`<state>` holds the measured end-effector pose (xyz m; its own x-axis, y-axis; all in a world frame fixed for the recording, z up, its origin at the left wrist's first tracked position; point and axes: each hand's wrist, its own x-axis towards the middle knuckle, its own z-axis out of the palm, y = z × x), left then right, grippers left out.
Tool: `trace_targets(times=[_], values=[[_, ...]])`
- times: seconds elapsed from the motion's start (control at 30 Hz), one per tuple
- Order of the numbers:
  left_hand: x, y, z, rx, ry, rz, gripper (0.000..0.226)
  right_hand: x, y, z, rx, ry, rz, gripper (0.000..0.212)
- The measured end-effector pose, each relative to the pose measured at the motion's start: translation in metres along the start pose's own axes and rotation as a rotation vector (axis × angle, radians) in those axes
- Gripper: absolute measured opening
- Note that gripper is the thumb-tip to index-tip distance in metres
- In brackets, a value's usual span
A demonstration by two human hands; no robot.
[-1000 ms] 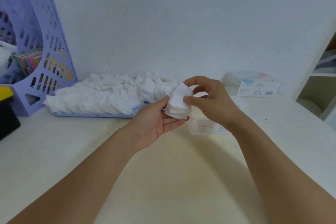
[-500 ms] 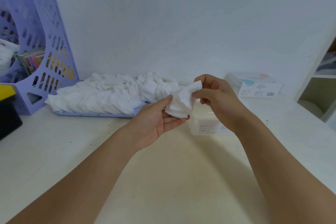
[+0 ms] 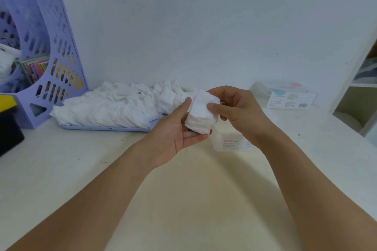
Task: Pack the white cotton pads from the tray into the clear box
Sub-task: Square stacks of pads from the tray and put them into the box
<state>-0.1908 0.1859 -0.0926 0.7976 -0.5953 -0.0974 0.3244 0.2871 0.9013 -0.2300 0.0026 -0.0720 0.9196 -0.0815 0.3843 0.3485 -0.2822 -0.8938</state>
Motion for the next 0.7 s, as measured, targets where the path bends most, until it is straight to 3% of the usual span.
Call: trace_targets(times=[0.2,0.37,0.4,0.47,0.5,0.57,0.63,0.7], values=[[0.000,-0.004,0.000,-0.086,-0.009,0.009,0.039,-0.001,0.000,0.014,-0.079,0.102,0.023,0.045],[-0.003,-0.009,0.006,-0.013,-0.183,-0.031,0.041,-0.004,-0.003,0.039,-0.050,-0.026,0.080,0.067],[-0.002,-0.011,0.006,0.015,-0.205,-0.031,0.043,0.000,-0.006,0.044,-0.092,-0.010,0.083,0.083],[0.000,-0.012,0.005,0.036,-0.204,-0.030,0.045,0.011,-0.002,0.044,-0.111,0.058,0.040,0.140],[0.001,-0.012,0.005,0.036,-0.199,-0.031,0.045,0.018,0.006,0.041,-0.113,0.082,0.006,0.157],[0.002,-0.012,0.004,0.039,-0.205,-0.033,0.047,0.023,0.016,0.039,-0.081,0.076,-0.009,0.155],[0.001,-0.013,0.005,0.047,-0.197,-0.017,0.047,0.019,0.013,0.049,-0.056,0.106,-0.003,0.124],[0.001,-0.012,0.006,0.038,-0.155,0.032,0.046,0.010,0.005,0.053,-0.058,0.148,0.004,0.113]])
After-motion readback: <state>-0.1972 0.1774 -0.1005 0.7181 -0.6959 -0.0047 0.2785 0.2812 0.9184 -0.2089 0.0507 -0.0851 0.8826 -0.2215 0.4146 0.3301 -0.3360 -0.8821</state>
